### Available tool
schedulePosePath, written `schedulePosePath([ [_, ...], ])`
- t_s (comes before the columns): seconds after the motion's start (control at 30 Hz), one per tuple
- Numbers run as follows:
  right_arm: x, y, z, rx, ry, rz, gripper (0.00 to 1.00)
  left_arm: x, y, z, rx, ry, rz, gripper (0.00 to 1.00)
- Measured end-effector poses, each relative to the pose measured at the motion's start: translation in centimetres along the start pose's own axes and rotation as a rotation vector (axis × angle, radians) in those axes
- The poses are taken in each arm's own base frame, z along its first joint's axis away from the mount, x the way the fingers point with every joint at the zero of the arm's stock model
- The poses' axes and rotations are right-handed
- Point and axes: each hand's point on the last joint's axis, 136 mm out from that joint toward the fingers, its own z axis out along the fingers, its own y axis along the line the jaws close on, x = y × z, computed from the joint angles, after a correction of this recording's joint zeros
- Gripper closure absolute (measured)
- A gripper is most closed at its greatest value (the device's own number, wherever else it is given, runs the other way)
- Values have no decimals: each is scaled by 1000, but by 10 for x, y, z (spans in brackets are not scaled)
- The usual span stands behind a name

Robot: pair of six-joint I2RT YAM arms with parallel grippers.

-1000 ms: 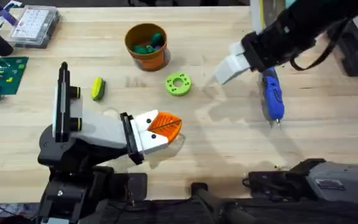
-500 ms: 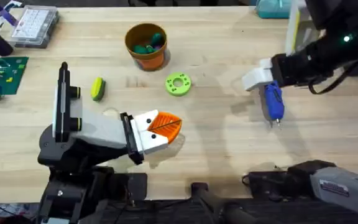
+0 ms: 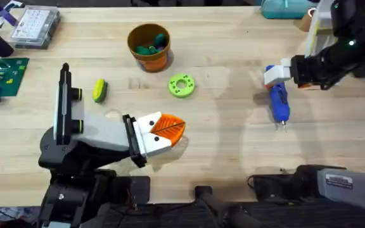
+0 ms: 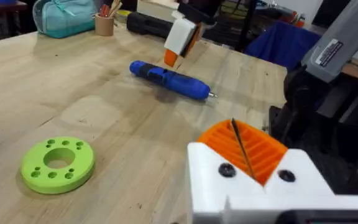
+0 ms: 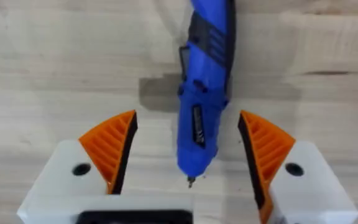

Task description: Pick up the gripper from the table and insert it into the empty holder that is missing its gripper. Then pick up a screw, insert it into the mounting hole, and use the screwdriver to tighten it. Finally, clean up the table by picking up the vegetable and placing it into the bucket.

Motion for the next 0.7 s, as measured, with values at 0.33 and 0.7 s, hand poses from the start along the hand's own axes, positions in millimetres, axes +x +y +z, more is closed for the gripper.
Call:
schedulePosePath([
  [0.33, -29, -8, 32, 7, -35, -112, 24, 0, 0, 0, 0, 0, 0, 986],
  [0.7, -25, -19, 70, 2, 54, -100, 24, 0, 0, 0, 0, 0, 0, 986],
])
